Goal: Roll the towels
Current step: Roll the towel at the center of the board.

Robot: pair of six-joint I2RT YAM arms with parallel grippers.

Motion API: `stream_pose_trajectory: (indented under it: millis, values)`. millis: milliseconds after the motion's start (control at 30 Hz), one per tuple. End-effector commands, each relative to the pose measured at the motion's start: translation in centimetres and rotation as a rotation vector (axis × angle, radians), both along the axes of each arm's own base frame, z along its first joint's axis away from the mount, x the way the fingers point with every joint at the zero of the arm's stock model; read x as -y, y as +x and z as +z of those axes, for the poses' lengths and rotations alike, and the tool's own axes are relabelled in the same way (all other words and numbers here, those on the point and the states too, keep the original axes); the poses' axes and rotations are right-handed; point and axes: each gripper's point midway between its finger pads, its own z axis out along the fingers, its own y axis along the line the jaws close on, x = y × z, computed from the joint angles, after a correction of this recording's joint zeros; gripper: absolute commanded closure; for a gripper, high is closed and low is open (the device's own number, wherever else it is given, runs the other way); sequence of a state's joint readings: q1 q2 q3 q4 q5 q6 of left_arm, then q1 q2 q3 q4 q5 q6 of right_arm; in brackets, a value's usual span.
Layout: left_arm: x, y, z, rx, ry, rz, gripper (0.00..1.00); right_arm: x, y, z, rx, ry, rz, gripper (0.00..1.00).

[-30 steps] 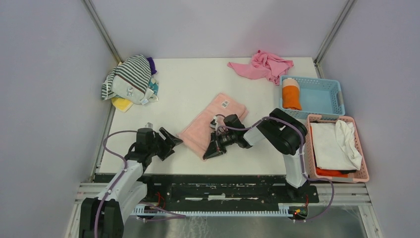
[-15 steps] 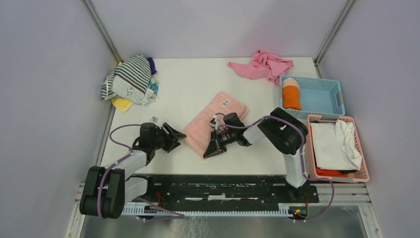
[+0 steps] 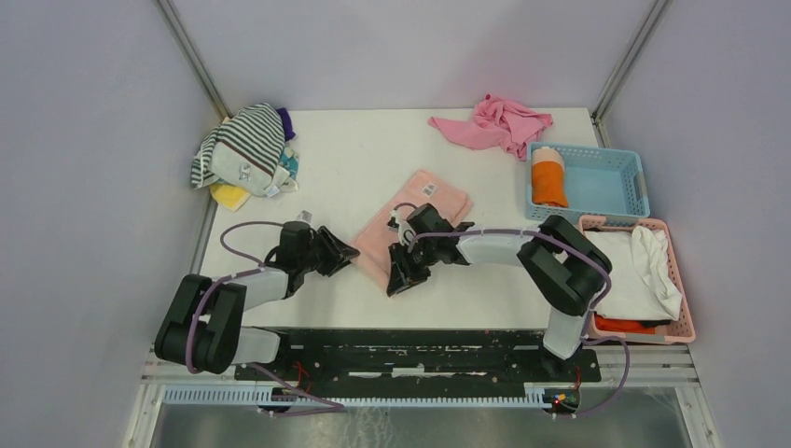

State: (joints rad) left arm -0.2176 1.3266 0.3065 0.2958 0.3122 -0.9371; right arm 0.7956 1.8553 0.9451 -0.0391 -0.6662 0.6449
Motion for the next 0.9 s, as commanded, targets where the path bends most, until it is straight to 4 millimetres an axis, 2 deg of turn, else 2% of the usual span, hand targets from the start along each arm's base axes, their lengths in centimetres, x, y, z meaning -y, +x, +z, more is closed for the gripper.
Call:
stream_pose_trajectory:
  millis: [0,100,200,300,400,533,633,867]
  values:
    - [-2.1,-2.6,-4.6,-0.160,0.166,0.050,0.52,2.5,0.7,2.2,0.327,-0.251,0.069,0.59]
    - [-1.7,-2.7,-4.7,-0.167,0.168,0.041,0.53,3.3,1.5,4.5,0.546,-0.365,0.085,0.56]
    - [-1.4,-2.5,-4.6,-0.160,0.175,0.036,0.53,3.2,2.1,7.1,0.746,-0.440,0.082,0.52]
    - [-1.2,-2.5,-4.5,-0.161,0.184,0.031,0.52,1.5,1.7,8.9,0.903,-0.449,0.116,0.48]
    - [-1.0,-2.5,-4.5,-0.162,0.187,0.027,0.52,-0.6,1.5,9.3,1.012,-0.471,0.153,0.48]
    - [-0.9,-2.5,-4.5,-0.164,0.190,0.024,0.52,-2.5,1.5,7.5,1.065,-0.531,0.215,0.49]
    - [-0.8,-2.4,-4.4,-0.163,0.190,0.022,0.52,-3.1,1.9,6.0,1.076,-0.563,0.217,0.50]
    - [-0.6,-2.3,-4.3,-0.159,0.193,0.018,0.52,-2.2,2.8,4.1,1.092,-0.662,0.202,0.50]
